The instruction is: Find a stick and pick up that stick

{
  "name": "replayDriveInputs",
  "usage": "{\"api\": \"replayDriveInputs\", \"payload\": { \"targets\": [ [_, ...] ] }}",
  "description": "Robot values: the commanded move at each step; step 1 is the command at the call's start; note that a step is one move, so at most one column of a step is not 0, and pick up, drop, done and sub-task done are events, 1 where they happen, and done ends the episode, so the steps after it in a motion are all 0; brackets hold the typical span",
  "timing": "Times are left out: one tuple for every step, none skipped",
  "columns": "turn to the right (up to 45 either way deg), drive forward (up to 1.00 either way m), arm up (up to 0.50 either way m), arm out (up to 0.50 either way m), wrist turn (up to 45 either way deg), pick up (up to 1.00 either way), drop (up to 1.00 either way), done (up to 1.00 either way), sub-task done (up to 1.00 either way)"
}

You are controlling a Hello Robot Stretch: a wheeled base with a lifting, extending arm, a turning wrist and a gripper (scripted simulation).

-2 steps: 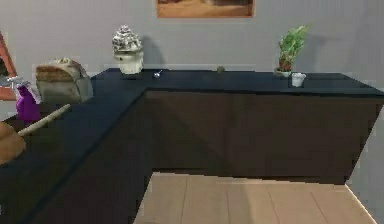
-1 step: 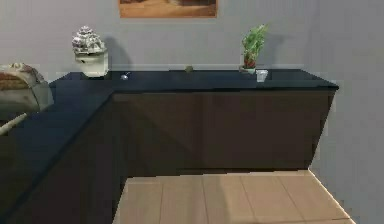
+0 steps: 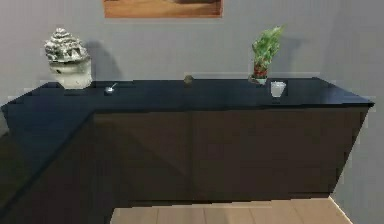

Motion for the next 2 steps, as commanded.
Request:
{"api": "replayDriveInputs", "payload": {
  "targets": [
    [-45.0,0.00,0.00,0.00,0.0,0.00,0.00,0.00,0.00],
    [-45.0,0.00,0.00,0.00,0.0,0.00,0.00,0.00,0.00]
  ]
}}
